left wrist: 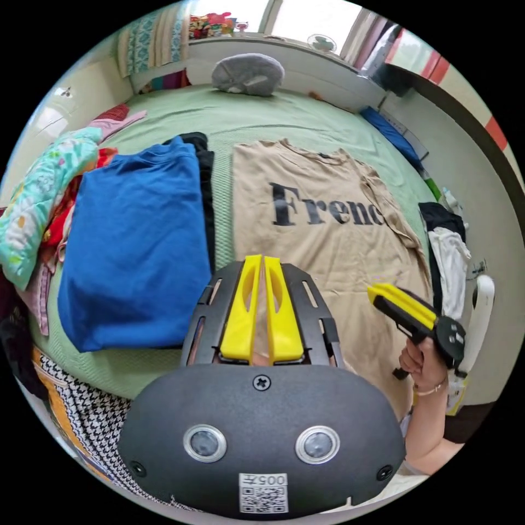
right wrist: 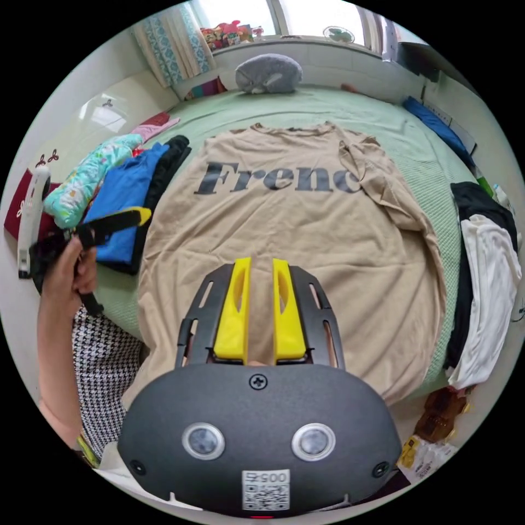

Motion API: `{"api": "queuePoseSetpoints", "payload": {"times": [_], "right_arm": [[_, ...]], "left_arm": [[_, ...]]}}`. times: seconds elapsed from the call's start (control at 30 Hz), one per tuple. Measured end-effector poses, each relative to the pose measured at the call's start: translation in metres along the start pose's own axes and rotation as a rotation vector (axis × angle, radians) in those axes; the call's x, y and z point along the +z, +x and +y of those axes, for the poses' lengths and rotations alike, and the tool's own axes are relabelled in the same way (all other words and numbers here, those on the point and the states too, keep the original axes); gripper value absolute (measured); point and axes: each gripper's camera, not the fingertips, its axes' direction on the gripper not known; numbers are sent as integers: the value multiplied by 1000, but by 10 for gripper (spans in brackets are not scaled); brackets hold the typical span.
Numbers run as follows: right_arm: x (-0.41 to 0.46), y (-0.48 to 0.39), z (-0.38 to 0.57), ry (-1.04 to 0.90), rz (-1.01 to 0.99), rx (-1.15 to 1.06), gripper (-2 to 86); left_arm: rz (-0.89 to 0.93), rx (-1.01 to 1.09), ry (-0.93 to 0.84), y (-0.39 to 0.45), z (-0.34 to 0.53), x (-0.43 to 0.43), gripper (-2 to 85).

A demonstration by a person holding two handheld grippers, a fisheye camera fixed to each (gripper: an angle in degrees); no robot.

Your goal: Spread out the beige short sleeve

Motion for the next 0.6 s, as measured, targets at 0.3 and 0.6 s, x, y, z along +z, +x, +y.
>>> {"api": "queuePoseSetpoints", "payload": {"times": [0.3,0.6], "right_arm": [[12,8,14,-7,0,-1,44],[7,14,17,6,-1,-16,42]], "left_arm": [[218,-168,-41,-38,-44,38,80],[140,166,131,44,-31,-21,45]]}}
